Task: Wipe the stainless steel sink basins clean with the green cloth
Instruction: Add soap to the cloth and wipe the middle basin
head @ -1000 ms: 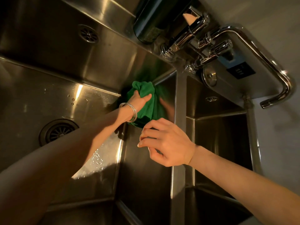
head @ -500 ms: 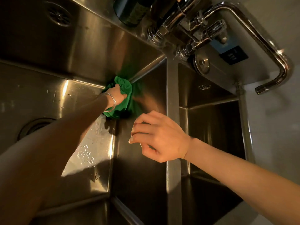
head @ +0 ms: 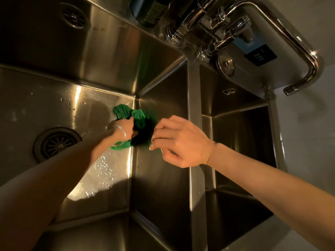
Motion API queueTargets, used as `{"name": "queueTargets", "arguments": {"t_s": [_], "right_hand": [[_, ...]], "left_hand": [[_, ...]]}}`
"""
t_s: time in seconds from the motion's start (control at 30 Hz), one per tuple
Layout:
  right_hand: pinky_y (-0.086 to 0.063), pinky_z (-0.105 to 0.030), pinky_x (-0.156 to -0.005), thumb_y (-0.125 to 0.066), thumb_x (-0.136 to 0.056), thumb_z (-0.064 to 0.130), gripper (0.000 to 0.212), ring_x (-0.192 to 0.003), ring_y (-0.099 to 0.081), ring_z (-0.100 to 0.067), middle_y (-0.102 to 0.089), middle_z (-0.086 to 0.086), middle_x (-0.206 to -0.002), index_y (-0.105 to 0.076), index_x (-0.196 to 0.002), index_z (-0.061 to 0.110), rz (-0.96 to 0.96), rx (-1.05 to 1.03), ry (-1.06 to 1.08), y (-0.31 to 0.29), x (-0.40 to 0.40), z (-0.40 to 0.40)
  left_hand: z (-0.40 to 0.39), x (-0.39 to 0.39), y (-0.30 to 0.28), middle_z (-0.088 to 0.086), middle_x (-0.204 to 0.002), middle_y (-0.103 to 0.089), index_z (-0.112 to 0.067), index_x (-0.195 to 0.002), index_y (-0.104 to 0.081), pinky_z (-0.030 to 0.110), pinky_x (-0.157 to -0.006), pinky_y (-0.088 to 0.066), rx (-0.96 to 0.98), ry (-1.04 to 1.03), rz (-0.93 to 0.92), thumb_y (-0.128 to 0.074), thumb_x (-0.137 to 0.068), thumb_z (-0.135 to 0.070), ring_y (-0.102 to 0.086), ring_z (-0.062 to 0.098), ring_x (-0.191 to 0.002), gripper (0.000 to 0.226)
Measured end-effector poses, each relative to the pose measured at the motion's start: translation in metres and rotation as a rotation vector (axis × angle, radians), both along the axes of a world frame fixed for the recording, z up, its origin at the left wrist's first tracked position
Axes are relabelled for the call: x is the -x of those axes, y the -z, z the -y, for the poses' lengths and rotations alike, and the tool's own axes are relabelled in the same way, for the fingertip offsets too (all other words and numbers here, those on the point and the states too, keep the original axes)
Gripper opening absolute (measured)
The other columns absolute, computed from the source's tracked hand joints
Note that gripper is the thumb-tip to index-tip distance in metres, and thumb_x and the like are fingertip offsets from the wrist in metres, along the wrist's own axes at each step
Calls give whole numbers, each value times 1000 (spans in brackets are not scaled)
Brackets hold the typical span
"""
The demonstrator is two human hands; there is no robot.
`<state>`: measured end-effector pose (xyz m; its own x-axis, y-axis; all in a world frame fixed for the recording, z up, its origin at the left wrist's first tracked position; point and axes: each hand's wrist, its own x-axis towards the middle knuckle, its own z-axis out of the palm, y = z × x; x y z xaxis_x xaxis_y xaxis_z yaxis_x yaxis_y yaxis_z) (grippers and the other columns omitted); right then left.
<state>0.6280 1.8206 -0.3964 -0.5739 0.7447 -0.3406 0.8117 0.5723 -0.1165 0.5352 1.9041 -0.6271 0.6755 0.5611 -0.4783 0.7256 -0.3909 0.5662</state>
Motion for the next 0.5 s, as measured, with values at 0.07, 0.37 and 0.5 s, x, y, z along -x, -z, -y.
{"name": "queueTargets", "arguments": {"t_s": [0.07, 0.37, 0.5], "right_hand": [[-41, -32, -79, -48, -79, 17, 27, -93, -58, -20, -69, 4, -88, -72, -90, 17, 9, 8, 3, -1, 1, 0], [-42, -33, -76, -45, -77, 23, 29, -90, -59, -19, -68, 7, -86, -71, -90, 21, 54, 32, 17, -4, 4, 2], [-42, -32, -74, -45, -76, 23, 30, -88, -59, -18, -69, 9, -83, -72, -87, 22, 78, 27, 19, -3, 4, 2]], "left_hand": [[16, 10, 3, 13, -101, -63, -7, -116, -47, 34, -74, -49, -4, 97, -40, -47, -89, -38, -61, 30, -89, 41], [109, 63, -23, 16, -137, -38, -13, -141, -26, 43, -99, -42, 0, 673, -186, -46, -90, -35, -40, 32, -125, 59], [133, 81, -29, 11, -142, -38, -14, -146, -18, 43, -96, -38, -169, 1009, -188, -47, -90, -20, -30, 27, -130, 63]]}}
